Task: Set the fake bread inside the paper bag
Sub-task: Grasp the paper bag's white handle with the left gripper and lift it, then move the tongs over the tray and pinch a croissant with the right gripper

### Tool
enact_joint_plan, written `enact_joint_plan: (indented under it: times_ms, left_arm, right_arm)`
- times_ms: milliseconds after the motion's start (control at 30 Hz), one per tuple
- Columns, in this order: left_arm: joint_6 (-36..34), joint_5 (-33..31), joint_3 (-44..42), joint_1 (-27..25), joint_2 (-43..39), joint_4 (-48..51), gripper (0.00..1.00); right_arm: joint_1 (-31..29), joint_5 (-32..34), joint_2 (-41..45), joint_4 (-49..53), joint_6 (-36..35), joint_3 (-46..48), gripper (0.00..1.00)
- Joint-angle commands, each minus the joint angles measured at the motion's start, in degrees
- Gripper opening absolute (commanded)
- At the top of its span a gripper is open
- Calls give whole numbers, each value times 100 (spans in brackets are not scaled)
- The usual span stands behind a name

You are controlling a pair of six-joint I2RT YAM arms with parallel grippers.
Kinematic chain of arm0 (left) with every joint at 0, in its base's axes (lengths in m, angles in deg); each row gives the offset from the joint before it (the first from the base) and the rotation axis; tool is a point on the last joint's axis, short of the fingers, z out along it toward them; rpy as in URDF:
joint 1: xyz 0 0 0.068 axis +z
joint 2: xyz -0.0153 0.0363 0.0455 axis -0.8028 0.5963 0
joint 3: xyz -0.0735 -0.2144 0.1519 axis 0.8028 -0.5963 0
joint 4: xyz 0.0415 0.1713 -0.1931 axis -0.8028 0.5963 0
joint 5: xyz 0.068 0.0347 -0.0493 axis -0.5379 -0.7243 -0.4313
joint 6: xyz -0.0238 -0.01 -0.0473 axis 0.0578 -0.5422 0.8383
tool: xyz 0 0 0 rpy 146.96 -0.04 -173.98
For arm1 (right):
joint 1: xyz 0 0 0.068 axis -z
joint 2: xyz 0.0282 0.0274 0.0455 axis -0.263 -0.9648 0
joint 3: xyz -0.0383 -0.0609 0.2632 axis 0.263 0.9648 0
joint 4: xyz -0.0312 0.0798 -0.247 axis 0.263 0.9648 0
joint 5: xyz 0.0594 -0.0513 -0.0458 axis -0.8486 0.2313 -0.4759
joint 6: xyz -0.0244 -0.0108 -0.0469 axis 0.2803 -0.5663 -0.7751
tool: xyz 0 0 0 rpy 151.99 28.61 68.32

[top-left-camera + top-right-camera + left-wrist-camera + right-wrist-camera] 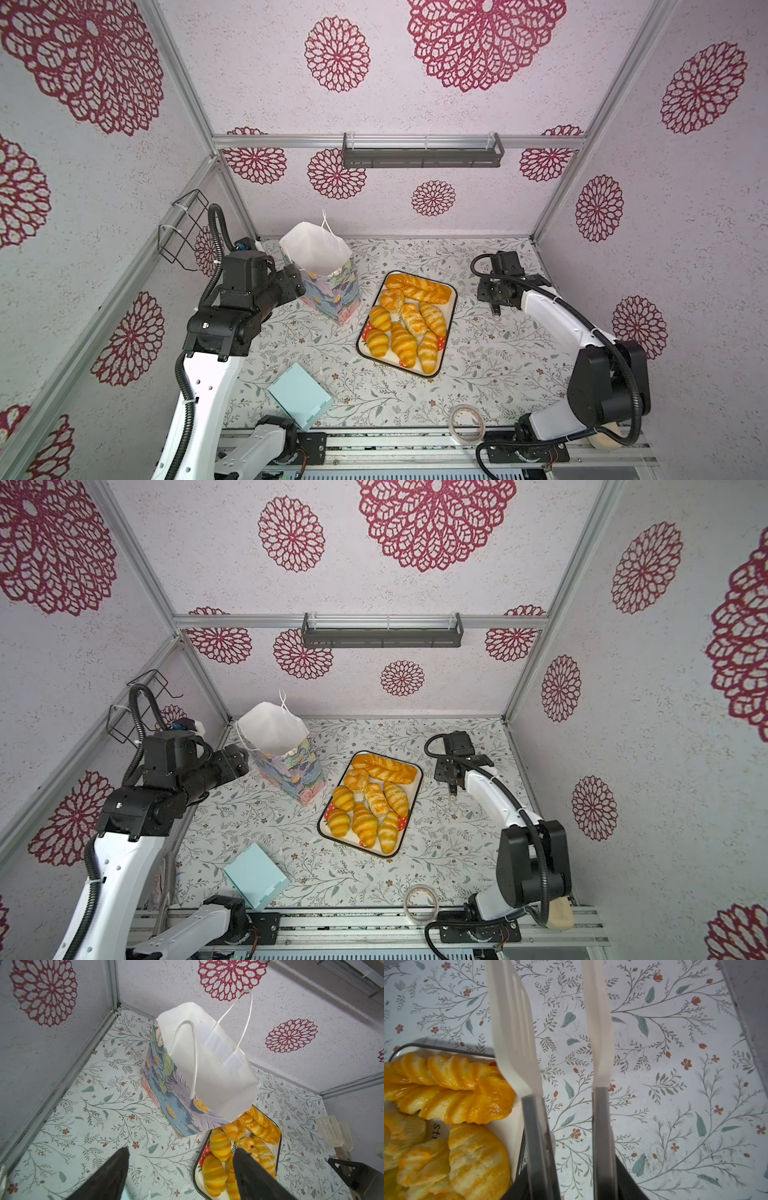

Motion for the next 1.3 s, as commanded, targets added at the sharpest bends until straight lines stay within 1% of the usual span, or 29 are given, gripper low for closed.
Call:
enact_joint_plan:
  times_ms: [0,167,300,367,467,533,600,667,733,800,900,967,1033,1100,1267]
  left_arm:
    - [24,629,171,159,262,-239,82]
    - [-76,895,244,343,672,-421,81]
    - [-169,1030,355,485,910,-548,76]
    - [-252,1044,466,545,1023,-559,72]
    - [-390,1119,650,628,1219,-562,63]
    - [-435,1173,808,649,1373,-520,54]
    - [-444,1272,890,650,1488,-536,48]
    - [-449,1348,955,648,1588,-541,40]
    - [-471,1362,1014,654,1667,-530,30]
    - [-495,1365,1030,654,1705,-524,24]
    - [-514,1349,1028,670,1728,-526,20]
    - [-534,1311,1033,681,1720,-502,14]
    - [-550,1247,1026,698,1691,-473,5]
    - [-577,1177,1012,711,1649,-449,0]
    - [-662,961,960,760,1554,-368,0]
  right_arm:
    - [-187,-66,356,237,54,-23,46]
    - [-394,-56,643,419,52,46,46]
    - [-468,-88,853,522,47,144,46]
    - [-498,-97,933,582,51,175,46]
    - [-543,-106,1042,648,55,206,46]
    - [-570,-100,1083,697,42,214,45]
    - [-590,-72,1094,743,38,206,45]
    - [-597,-45,1100,779,39,197,45]
    - [-616,-36,1107,822,25,158,45]
    - [-634,-53,1107,889,17,106,45]
    - [-661,-127,1120,989,-52,32,44]
    - [-690,-155,1127,1057,-71,-9,44]
    - [-722,-193,1129,1114,-70,-40,44]
    - [-768,-257,1137,1136,-48,-49,44]
    - [-856,-470,1107,1143,1,-75,44]
